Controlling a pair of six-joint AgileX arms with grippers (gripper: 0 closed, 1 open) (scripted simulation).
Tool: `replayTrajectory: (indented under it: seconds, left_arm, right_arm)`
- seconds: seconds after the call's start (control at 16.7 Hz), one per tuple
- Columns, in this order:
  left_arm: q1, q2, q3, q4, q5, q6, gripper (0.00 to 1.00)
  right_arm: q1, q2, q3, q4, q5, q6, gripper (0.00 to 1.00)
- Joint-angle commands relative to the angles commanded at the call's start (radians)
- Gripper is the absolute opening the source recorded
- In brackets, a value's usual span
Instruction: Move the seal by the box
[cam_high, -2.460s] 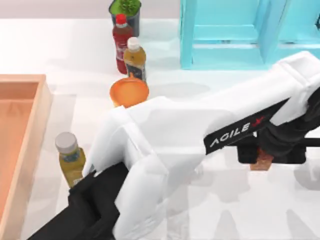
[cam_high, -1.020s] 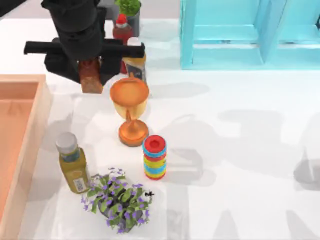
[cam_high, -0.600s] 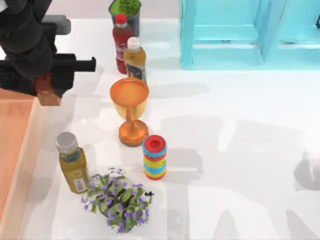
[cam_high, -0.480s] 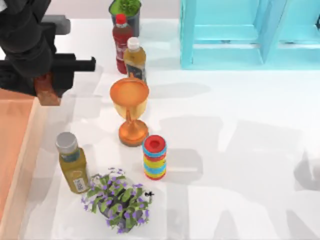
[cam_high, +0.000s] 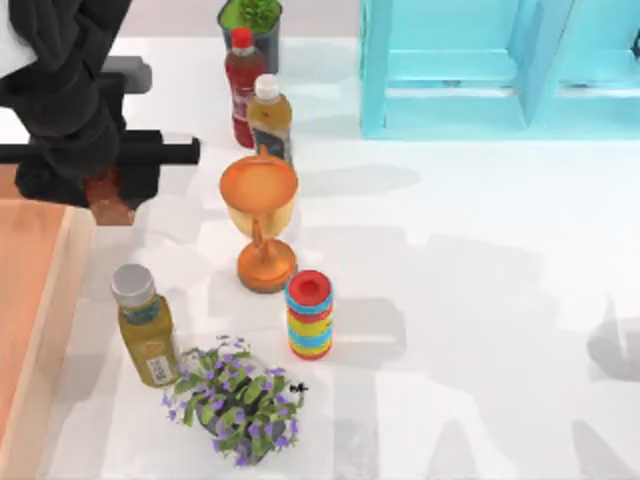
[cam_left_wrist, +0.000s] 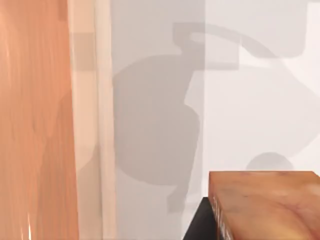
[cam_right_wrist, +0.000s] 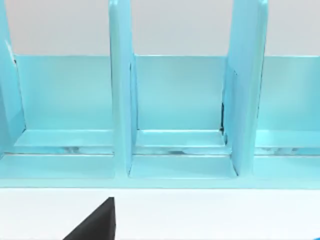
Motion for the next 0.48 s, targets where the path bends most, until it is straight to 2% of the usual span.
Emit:
replayTrajectory:
  seconds: [0.18,0.42,0.48]
  left_arm:
    - [0.004,0.027,-0.062,0.077,0.002,0.004,0.0]
    - [0.005,0.031,-0.066,0.082,0.003,0.004,0.0]
    - [0.005,0.031,-0.066,0.082,0.003,0.004,0.08]
  right_arm:
    - [0.0,0.0,0.0,0.0,0.0,0.0,1.0]
    - [0.0,0.0,0.0,0.0,0.0,0.0,1.0]
    - [0.0,0.0,0.0,0.0,0.0,0.0,1.0]
